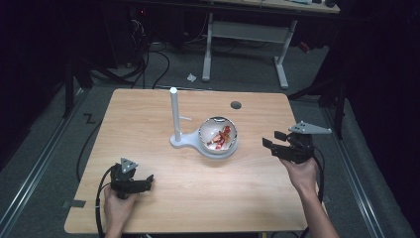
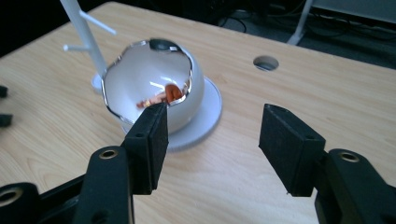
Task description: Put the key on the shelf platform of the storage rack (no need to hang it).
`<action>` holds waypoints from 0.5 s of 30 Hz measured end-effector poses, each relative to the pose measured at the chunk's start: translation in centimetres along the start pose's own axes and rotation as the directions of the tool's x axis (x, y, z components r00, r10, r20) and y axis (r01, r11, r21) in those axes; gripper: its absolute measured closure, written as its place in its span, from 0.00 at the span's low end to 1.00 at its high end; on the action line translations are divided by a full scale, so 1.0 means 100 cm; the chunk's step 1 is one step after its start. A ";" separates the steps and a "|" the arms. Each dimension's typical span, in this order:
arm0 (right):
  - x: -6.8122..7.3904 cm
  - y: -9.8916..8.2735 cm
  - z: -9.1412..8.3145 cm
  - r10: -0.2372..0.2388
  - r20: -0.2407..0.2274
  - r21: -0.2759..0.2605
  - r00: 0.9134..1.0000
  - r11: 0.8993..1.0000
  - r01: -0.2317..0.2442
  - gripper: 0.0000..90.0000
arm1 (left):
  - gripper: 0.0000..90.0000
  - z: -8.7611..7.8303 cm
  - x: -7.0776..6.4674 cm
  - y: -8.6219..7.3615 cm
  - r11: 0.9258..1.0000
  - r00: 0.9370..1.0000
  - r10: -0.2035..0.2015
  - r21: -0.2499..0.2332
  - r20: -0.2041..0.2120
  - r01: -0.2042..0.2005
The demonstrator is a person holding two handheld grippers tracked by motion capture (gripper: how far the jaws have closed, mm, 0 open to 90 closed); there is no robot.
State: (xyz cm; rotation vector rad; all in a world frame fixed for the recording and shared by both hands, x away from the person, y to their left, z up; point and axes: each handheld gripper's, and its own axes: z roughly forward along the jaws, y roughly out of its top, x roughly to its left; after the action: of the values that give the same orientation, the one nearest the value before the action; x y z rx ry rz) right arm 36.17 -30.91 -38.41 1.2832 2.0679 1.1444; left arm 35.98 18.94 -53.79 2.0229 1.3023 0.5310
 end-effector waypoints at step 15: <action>0.003 -0.034 -0.009 0.029 -0.013 -0.032 0.999 0.999 -0.029 0.49 | 0.10 0.000 0.000 0.000 1.000 1.000 0.000 0.000 0.001 0.000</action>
State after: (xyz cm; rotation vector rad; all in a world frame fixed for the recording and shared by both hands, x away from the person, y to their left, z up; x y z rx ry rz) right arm 33.61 -31.75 -40.65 1.2980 2.0382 1.1963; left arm 35.99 18.95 -53.79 2.0231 1.3011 0.5299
